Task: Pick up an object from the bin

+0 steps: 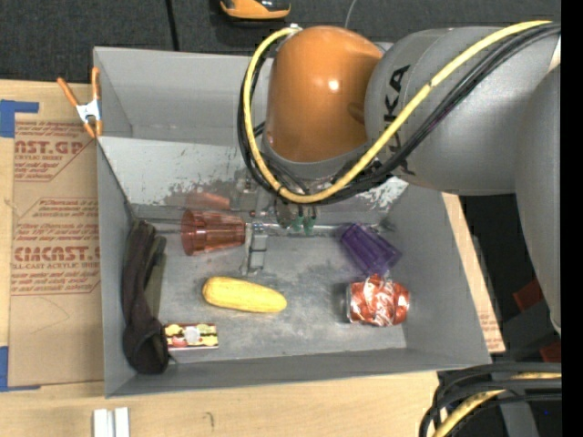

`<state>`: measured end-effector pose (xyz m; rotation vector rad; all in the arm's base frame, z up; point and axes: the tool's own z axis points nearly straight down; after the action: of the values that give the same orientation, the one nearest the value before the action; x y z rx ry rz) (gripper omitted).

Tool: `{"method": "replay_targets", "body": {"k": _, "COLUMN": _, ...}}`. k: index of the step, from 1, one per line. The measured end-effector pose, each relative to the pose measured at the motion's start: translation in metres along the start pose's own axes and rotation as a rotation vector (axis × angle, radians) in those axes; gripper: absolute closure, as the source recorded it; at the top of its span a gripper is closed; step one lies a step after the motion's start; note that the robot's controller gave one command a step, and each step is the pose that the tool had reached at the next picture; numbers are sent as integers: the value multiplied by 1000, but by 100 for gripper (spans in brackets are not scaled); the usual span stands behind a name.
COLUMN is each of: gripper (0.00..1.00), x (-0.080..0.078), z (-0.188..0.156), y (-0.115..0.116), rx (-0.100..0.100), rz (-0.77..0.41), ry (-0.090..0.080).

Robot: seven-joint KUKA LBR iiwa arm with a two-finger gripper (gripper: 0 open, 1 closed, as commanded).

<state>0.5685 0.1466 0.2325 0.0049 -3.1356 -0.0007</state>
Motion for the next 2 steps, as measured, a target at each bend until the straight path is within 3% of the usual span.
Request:
{"method": "replay_targets", "body": {"k": 1, "gripper": 0, "x": -1, "z": -5, "y": -1, "rx": -1, "rz": 2, "ry": -8}}
{"method": "replay_targets", "body": {"k": 2, "gripper": 0, "x": -4, "z": 43, "y": -18, "rx": -1, "rz": -64, "ry": -14}}
